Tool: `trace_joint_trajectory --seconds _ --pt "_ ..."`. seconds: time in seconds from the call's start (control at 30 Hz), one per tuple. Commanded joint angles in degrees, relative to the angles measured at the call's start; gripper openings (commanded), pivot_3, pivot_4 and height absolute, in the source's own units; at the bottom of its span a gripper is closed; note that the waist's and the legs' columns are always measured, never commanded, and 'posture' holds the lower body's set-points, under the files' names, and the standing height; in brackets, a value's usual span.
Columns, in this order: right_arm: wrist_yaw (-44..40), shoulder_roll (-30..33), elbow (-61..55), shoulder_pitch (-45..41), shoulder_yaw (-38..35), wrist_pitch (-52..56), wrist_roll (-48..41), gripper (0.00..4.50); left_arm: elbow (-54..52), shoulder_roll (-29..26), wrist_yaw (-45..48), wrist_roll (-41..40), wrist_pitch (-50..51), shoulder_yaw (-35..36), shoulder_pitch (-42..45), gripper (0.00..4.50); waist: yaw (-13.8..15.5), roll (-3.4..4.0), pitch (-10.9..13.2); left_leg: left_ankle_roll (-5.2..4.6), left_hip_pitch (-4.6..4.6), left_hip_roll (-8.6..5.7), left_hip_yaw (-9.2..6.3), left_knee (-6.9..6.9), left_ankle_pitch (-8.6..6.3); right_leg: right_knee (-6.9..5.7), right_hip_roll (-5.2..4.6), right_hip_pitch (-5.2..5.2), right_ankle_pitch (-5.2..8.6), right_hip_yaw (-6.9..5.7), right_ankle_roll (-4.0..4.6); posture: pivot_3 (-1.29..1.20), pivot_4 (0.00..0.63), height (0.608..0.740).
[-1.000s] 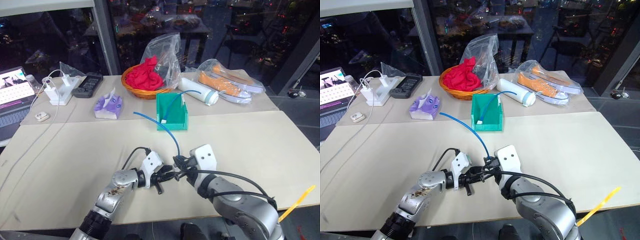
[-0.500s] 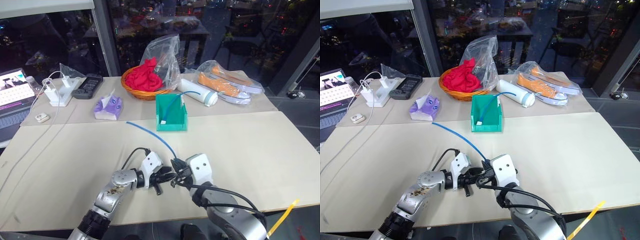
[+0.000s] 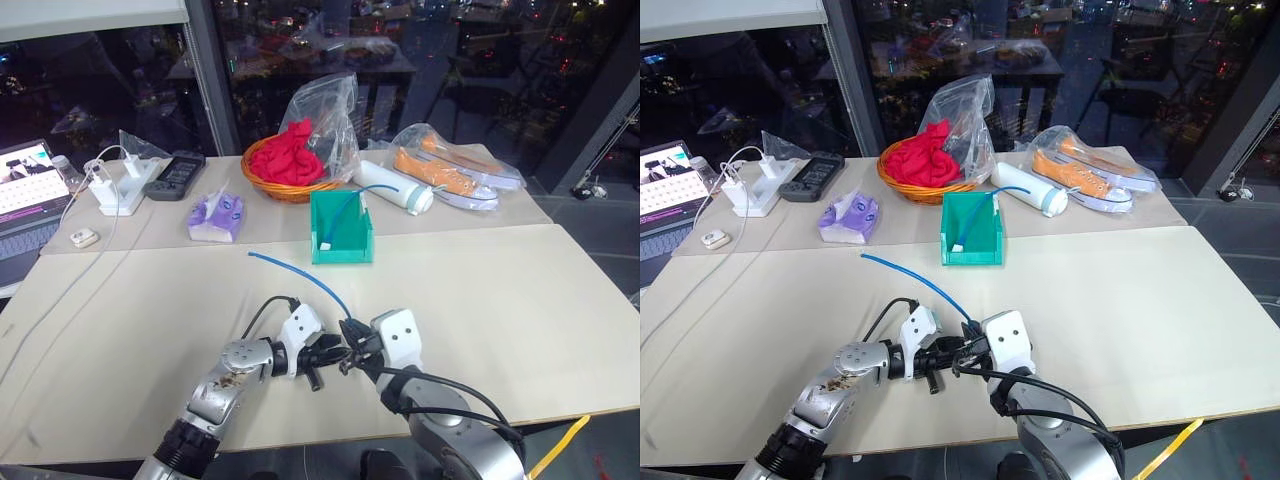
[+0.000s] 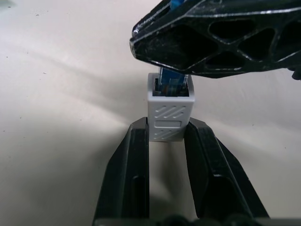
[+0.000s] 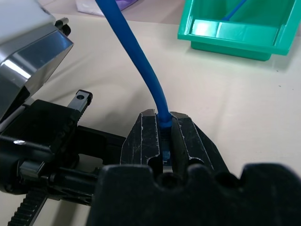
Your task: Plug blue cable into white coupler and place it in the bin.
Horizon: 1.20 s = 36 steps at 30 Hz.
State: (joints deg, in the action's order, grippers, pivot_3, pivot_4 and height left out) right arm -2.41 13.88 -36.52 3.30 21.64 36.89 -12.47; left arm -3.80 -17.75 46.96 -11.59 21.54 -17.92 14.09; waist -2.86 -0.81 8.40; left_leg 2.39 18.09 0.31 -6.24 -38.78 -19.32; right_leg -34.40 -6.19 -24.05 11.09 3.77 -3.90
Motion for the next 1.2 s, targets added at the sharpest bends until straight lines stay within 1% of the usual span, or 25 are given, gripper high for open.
trace_joint_trajectory --seconds 0.03,0.23,0.4,0.43,0.47,0.53,0.87,0.97,1.2 --pt "-1.8 1.0 9.6 3.4 2.5 9.1 0.2 0.00 -2.8 0.3 0.2 -1.9 -1.2 1.9 0.8 0.61 0.0 -0.02 0.0 0.00 0.00 0.00 0.00 0.00 0.00 0.00 0.00 0.00 0.00 0.00 0.00 0.00 0.150 0.723" --pt "-2.2 0.1 13.0 2.9 3.1 12.6 0.4 0.00 -3.2 0.1 -0.1 -2.0 -1.0 2.3 0.6 0.61 -0.2 -0.17 -0.4 0.00 -0.06 0.02 0.00 0.05 0.00 0.00 0.03 0.04 0.03 0.00 0.02 0.00 0.150 0.723" --pt "-2.7 -1.5 14.6 2.7 2.5 15.3 -0.4 0.00 -3.5 -0.1 -0.4 -2.0 -0.9 2.4 0.5 0.61 -0.5 -0.45 -0.7 -0.02 -0.43 0.14 0.00 0.23 -0.02 -0.01 0.15 0.35 0.14 0.00 0.09 0.00 0.150 0.723" --pt "-2.8 -1.8 14.8 2.6 2.3 15.8 -0.5 0.00 -3.6 -0.2 -0.4 -2.0 -0.8 2.4 0.4 0.61 -0.6 -0.47 -0.7 -0.04 -0.67 0.18 0.00 0.33 -0.03 0.02 0.19 0.58 0.29 0.00 0.00 0.00 0.150 0.723" --pt "-2.9 -1.9 15.0 2.4 2.2 16.3 -0.4 0.00 -3.7 -0.2 -0.5 -2.0 -0.8 2.4 0.4 0.61 -0.6 -0.47 -0.7 -0.05 -0.94 0.20 0.00 0.47 -0.04 0.08 0.19 0.84 0.65 0.00 -0.33 0.00 0.150 0.723" --pt "-3.2 -1.9 15.2 2.2 2.2 17.1 -0.2 0.00 -3.8 -0.2 -0.6 -2.0 -0.7 2.5 0.3 0.61 -0.8 -0.48 -0.8 -0.08 -1.13 0.21 0.00 0.58 -0.06 0.08 0.20 0.99 0.79 0.00 -0.37 0.00 0.150 0.723" --pt "-3.4 -2.3 17.9 2.2 2.9 20.6 0.6 0.00 -4.0 -0.2 -1.1 -2.0 -0.6 2.6 0.2 0.61 -0.8 -0.53 -0.9 -0.06 -1.54 0.43 0.00 0.82 -0.07 0.15 0.43 1.26 0.87 0.00 -0.28 0.00 0.150 0.723" --pt "-3.5 -2.4 18.9 2.0 3.0 22.2 0.5 0.00 -4.1 -0.2 -1.3 -2.0 -0.5 2.6 0.2 0.61 -0.9 -0.53 -0.9 -0.07 -1.81 0.52 0.00 0.95 -0.08 0.23 0.51 1.49 0.92 0.00 -0.25 0.00 0.150 0.723" --pt "-3.1 -3.1 20.8 2.5 4.0 24.3 0.8 0.00 -4.2 -0.4 -1.5 -2.2 -0.4 2.9 0.3 0.61 -1.0 -0.56 -1.1 -0.08 -1.89 0.62 -0.02 1.00 -0.10 0.27 0.62 1.55 0.99 0.00 -0.24 0.00 0.150 0.723"
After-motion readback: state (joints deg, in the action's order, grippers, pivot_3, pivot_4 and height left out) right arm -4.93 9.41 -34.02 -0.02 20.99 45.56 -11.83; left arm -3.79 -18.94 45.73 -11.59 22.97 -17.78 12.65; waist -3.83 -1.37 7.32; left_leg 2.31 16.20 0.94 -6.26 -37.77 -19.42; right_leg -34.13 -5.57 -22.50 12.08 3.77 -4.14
